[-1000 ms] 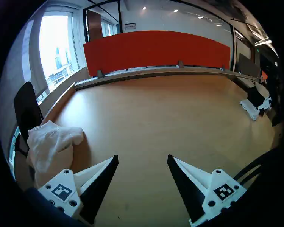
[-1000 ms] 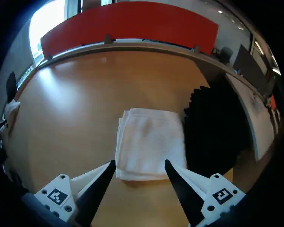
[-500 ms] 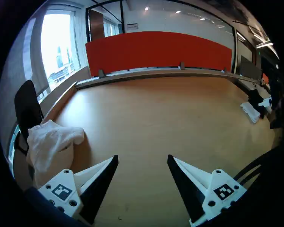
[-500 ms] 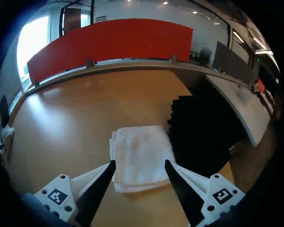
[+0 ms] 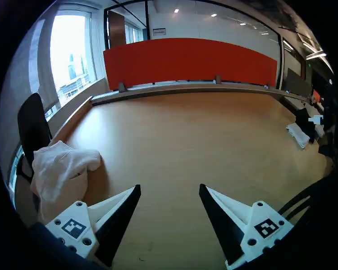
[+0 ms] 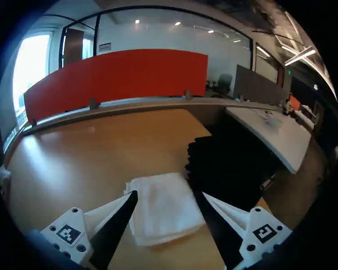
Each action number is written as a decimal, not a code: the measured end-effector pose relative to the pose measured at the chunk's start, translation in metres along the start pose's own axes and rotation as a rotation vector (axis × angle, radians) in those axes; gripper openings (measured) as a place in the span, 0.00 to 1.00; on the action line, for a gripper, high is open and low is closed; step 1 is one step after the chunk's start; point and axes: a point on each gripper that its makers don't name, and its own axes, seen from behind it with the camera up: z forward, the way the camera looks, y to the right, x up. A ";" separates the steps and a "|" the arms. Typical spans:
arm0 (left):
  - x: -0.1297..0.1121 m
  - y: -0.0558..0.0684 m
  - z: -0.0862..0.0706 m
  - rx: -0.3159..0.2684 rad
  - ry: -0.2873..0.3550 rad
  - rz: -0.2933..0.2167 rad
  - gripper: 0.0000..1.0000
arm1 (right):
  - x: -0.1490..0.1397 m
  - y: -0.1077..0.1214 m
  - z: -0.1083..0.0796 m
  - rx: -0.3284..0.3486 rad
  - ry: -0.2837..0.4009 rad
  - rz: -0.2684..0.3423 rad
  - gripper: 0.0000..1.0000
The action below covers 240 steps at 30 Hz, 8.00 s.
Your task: Fold towel
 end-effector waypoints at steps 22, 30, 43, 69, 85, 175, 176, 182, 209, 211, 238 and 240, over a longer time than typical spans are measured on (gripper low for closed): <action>0.003 0.001 -0.001 -0.005 0.006 -0.002 0.96 | 0.062 0.011 -0.024 -0.075 0.284 0.082 1.00; 0.007 0.002 0.001 -0.006 0.012 0.000 0.96 | 0.078 0.001 -0.031 -0.055 0.327 0.055 1.00; 0.012 0.000 0.003 -0.004 0.029 -0.010 0.96 | 0.103 -0.051 -0.041 0.040 0.375 -0.010 1.00; 0.014 -0.015 0.001 -0.001 0.058 -0.034 0.96 | 0.153 -0.174 -0.073 0.236 0.491 -0.031 1.00; 0.031 -0.020 0.007 -0.008 0.104 -0.041 0.96 | 0.151 -0.214 -0.082 0.282 0.488 -0.032 1.00; 0.105 -0.040 0.059 0.080 0.622 -0.055 0.96 | 0.108 -0.245 -0.128 0.275 0.523 -0.058 1.00; 0.104 -0.039 0.061 0.080 0.622 -0.054 0.96 | 0.107 -0.246 -0.127 0.274 0.522 -0.059 1.00; 0.100 -0.038 0.067 0.077 0.625 -0.053 0.96 | 0.103 -0.248 -0.123 0.269 0.519 -0.064 1.00; 0.097 -0.031 0.074 0.065 0.647 -0.053 0.96 | 0.097 -0.260 -0.121 0.266 0.520 -0.080 1.00; 0.096 -0.032 0.075 0.065 0.649 -0.056 0.96 | 0.096 -0.259 -0.120 0.263 0.519 -0.080 1.00; 0.086 -0.044 0.084 0.081 0.645 -0.087 0.96 | 0.093 -0.256 -0.115 0.257 0.514 -0.092 1.00; 0.086 -0.044 0.085 0.081 0.645 -0.088 0.96 | 0.093 -0.256 -0.116 0.257 0.515 -0.091 1.00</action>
